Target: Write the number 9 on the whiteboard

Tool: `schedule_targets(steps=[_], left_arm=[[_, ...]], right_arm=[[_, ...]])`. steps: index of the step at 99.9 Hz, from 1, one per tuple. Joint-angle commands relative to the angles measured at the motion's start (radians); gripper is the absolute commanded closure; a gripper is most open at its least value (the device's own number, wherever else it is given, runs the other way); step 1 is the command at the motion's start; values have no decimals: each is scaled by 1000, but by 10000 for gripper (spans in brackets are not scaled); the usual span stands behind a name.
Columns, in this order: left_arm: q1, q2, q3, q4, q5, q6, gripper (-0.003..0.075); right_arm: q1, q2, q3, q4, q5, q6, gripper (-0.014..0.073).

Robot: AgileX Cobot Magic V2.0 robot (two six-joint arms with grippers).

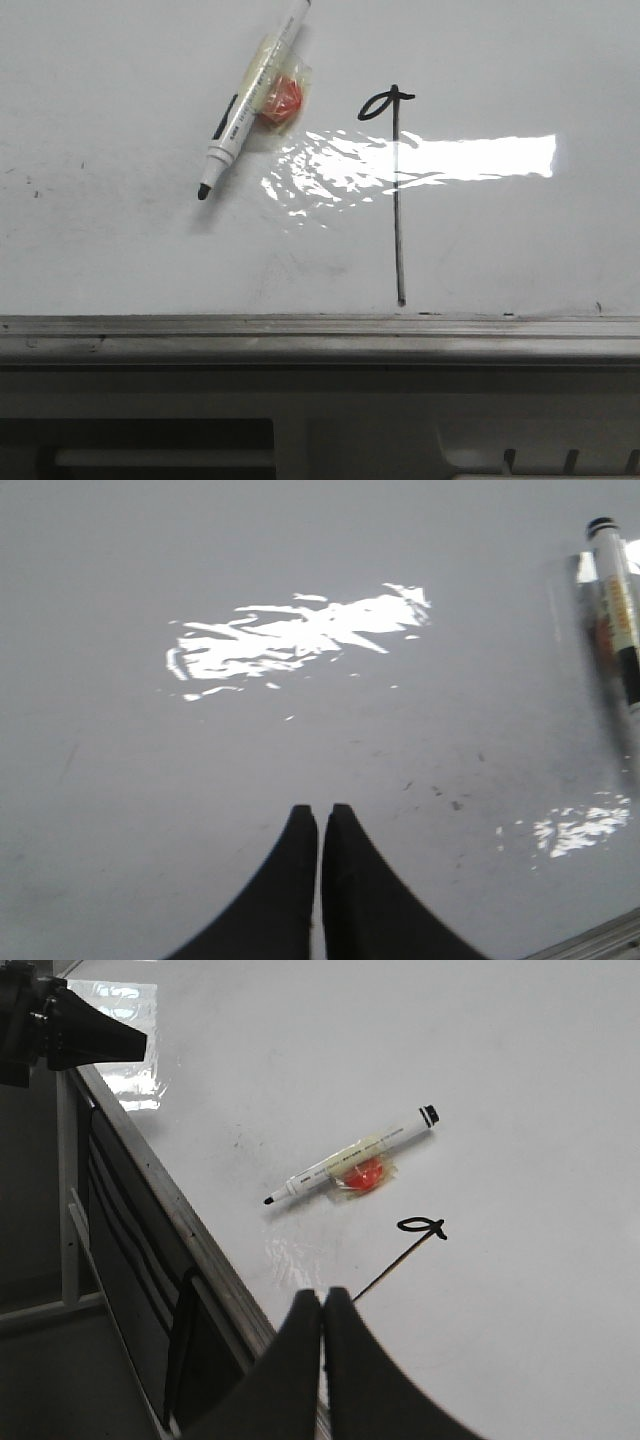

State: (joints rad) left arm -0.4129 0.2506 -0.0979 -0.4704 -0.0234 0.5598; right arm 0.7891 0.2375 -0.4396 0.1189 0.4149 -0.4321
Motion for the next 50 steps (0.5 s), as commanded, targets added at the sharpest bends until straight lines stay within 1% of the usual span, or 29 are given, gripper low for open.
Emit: schedule_targets(steps=[1,4,19,27,41,50], left_arm=[[60,-52,14,225,-45,-223,738],[75,-67,29,249,-45,-244,738],[142,-132,95,262,-43,-270,738],[175,-163,121,319,-19,-320,738],[213,-222,126,343,143,-446,738],[228,-255,126,343,245,-459,738]], right_arm=[[-6,10,-25,-5,-79,-1,638],[-6,10,-25,-5,-79,-1,638],[-6,10,-25,-5,-79,-1,638],[-6,10,-25,-5,-79,-1,638],[-6,10,-25,-5,-79,-1,638],[-6,10,-25,-5,-79,-1,638]])
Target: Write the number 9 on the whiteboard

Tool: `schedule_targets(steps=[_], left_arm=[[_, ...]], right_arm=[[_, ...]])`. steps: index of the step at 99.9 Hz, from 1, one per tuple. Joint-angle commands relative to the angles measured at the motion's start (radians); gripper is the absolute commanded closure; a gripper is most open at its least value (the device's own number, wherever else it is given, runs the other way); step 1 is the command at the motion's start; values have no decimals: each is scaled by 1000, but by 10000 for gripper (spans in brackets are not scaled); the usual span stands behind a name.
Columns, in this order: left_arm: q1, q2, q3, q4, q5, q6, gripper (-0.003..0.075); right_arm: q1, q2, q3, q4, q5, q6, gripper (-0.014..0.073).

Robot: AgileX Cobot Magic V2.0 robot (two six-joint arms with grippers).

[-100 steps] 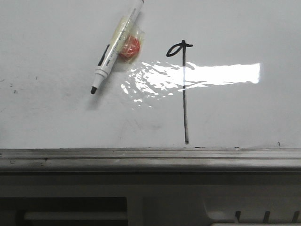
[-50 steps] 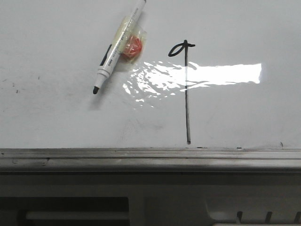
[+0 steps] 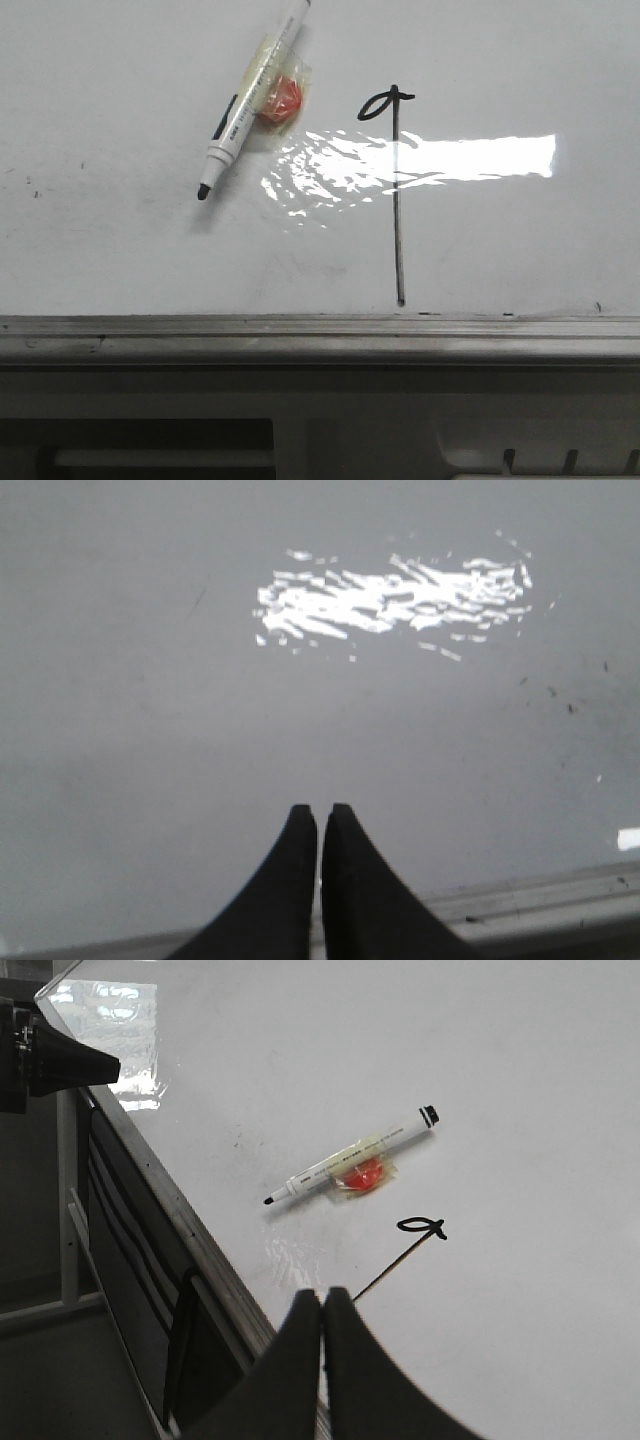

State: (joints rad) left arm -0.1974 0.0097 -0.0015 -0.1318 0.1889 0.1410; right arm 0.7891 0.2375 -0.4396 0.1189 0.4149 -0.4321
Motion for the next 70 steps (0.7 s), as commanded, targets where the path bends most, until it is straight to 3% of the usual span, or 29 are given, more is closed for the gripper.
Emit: schedule_targets(steps=[1,70], left_arm=[[12,-16,29,4,50,-40,738],[17,-43,29,-7,92,-41,738]], right_arm=[[-6,10,-25,-5,-79,-1,638],[-6,10,-25,-5,-79,-1,638]])
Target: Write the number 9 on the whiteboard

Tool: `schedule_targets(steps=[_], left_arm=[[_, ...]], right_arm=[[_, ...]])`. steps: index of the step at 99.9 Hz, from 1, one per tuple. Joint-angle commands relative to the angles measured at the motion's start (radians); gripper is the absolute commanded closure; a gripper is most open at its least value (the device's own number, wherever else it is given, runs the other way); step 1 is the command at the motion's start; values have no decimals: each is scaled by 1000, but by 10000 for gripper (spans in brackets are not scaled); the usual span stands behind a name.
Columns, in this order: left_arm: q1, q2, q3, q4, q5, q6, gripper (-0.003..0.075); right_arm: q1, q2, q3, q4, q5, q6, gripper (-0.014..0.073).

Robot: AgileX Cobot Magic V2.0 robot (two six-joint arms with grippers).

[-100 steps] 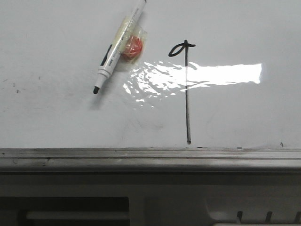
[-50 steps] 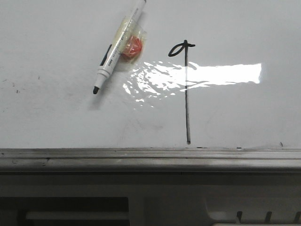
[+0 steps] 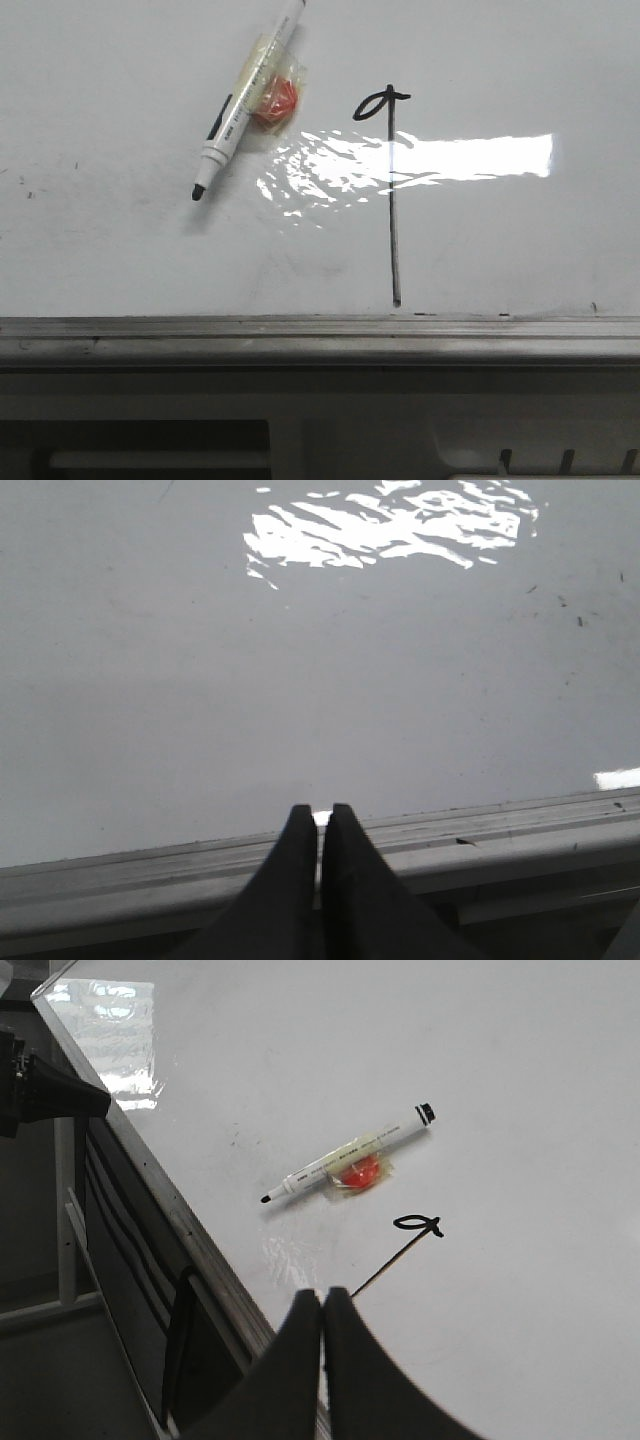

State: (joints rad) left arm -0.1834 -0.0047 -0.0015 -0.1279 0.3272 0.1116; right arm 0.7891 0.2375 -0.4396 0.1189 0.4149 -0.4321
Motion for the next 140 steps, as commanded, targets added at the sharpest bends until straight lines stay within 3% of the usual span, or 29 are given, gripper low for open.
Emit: schedule_targets(steps=[1,32,39,52,69,83,97,140], left_arm=[[3,-29,29,-11,-46,-11,738],[3,-29,29,-11,-46,-11,738],[3,-29,29,-11,-46,-11,738],[3,-29,29,-11,-46,-11,738],[3,-29,29,-11,-46,-11,738],[3,-29,29,-11,-46,-11,738],[3,-29,29,-11,-46,-11,738],[3,-29,29,-11,-46,-11,738]], right_arm=[[-6,10,-25,-5,-79,-1,638],[-11,8,7,-26,-18,1,638],[-37,8,54,-81,-91,85,638],[-169,8,213,-239,-358,381,638],[-414,8,382,-237,-510,425,638],[-536,8,481,-233,-604,432,638],[-581,8,476,-233,-484,432,638],[-581,-4,478,-269,-189,454,638]])
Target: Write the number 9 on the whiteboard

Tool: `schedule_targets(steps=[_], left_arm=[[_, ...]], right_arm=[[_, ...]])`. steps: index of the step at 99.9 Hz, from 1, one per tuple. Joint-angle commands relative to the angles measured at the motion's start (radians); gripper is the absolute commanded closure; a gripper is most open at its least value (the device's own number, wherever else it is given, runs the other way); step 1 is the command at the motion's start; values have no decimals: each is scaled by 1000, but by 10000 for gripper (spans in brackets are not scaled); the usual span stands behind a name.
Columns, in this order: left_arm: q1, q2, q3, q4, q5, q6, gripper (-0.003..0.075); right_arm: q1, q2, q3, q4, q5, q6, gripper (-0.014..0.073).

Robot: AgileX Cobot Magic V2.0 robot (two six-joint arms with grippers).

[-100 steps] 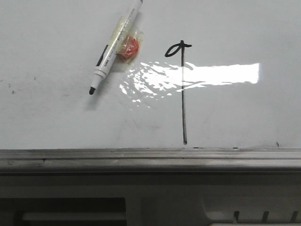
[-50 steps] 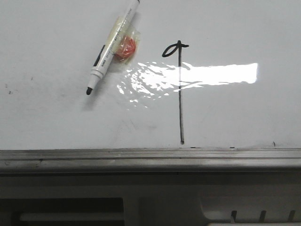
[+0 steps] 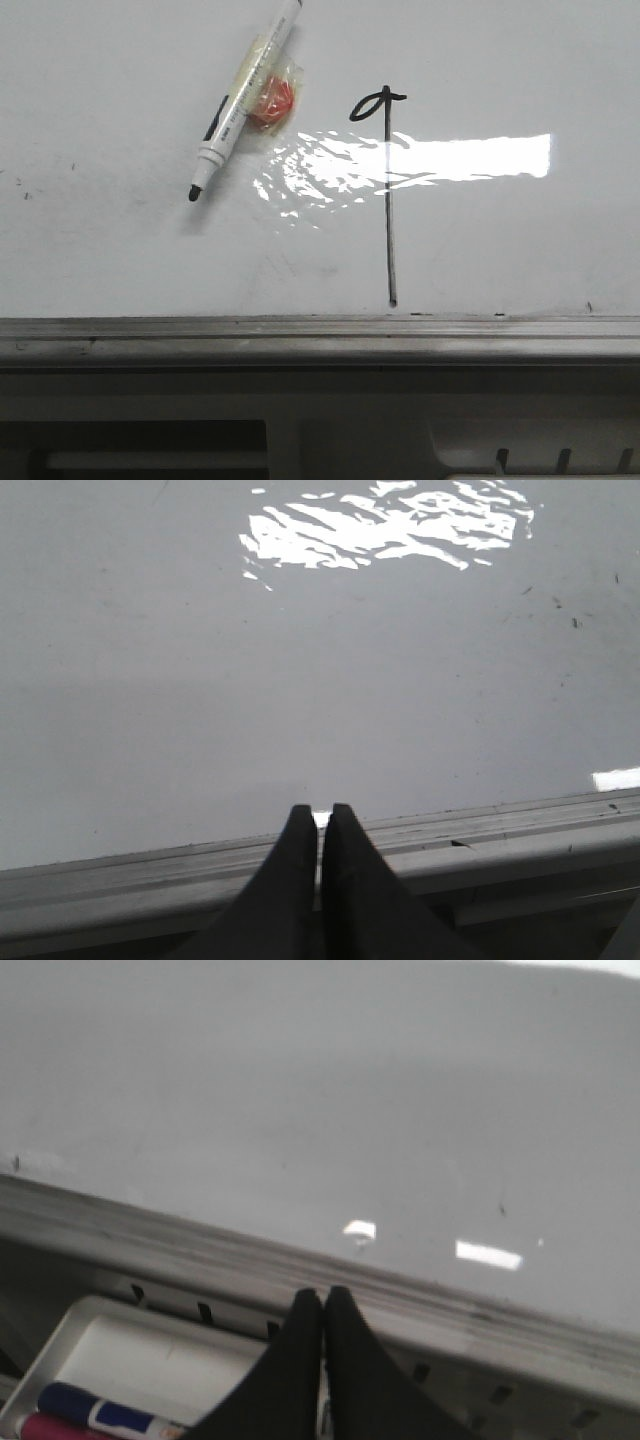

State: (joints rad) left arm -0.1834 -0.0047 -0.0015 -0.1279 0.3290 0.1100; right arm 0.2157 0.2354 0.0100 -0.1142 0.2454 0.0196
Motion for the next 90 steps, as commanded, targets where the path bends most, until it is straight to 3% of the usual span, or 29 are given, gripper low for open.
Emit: schedule_targets(steps=[1,10,30,90], left_arm=[[3,-29,29,-11,-48,-10,738],[3,-29,29,-11,-48,-10,738],[3,-29,29,-11,-48,-10,738],[3,-29,29,-11,-48,-10,738]], right_arm=[[-7,-4,28,-39,-12,3,638],[-7,-63,28,-75,52,3,638],[-7,-273,28,-77,49,3,638],[-7,-266,28,-79,50,3,638]])
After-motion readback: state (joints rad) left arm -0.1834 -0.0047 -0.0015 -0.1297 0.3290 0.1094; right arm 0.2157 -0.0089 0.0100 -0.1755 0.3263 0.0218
